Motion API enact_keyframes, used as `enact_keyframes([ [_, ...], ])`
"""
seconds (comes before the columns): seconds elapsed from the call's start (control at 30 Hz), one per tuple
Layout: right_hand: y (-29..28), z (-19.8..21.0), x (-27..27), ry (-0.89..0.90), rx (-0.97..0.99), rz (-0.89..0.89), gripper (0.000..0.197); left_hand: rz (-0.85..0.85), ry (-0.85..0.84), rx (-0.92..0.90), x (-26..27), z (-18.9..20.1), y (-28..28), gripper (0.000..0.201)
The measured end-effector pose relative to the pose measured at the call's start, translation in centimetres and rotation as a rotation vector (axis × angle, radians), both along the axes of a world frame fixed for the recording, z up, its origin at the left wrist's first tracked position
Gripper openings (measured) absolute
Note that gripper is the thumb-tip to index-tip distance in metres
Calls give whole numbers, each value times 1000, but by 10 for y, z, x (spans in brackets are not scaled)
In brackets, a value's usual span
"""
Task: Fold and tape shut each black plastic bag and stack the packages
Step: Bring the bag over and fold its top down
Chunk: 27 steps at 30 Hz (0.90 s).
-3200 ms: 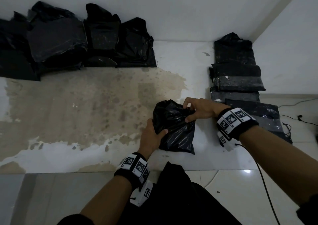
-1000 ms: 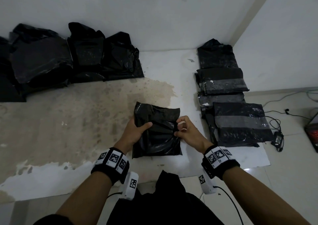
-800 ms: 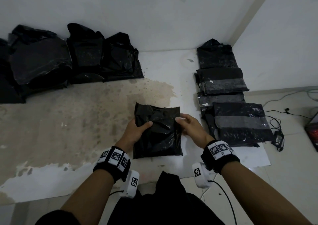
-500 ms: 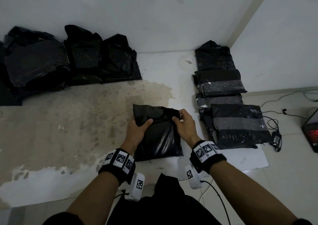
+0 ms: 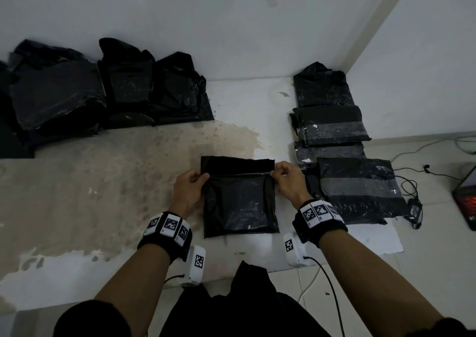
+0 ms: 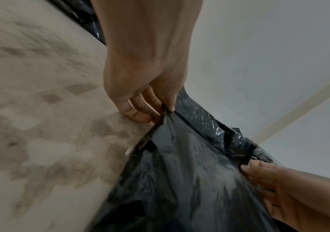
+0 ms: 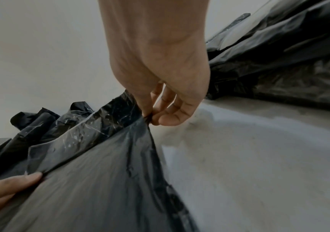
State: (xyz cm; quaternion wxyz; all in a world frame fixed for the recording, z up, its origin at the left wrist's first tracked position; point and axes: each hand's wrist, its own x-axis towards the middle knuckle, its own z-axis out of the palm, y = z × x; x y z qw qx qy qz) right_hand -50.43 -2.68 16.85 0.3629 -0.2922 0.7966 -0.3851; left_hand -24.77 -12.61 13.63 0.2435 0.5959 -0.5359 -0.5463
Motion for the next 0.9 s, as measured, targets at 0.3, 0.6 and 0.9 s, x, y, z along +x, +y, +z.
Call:
enact_keyframes([
  [0.3, -5, 8, 1, -100, 40, -68, 16, -20, -70, -38, 8, 5, -5, 19],
  [0.6, -3, 2, 3, -297, 88, -176, 10, 14, 29, 142, 10, 28, 2, 18],
  [0.9, -3, 12, 2, -354, 51, -81, 21, -19, 144, 257, -16, 52, 1, 27],
])
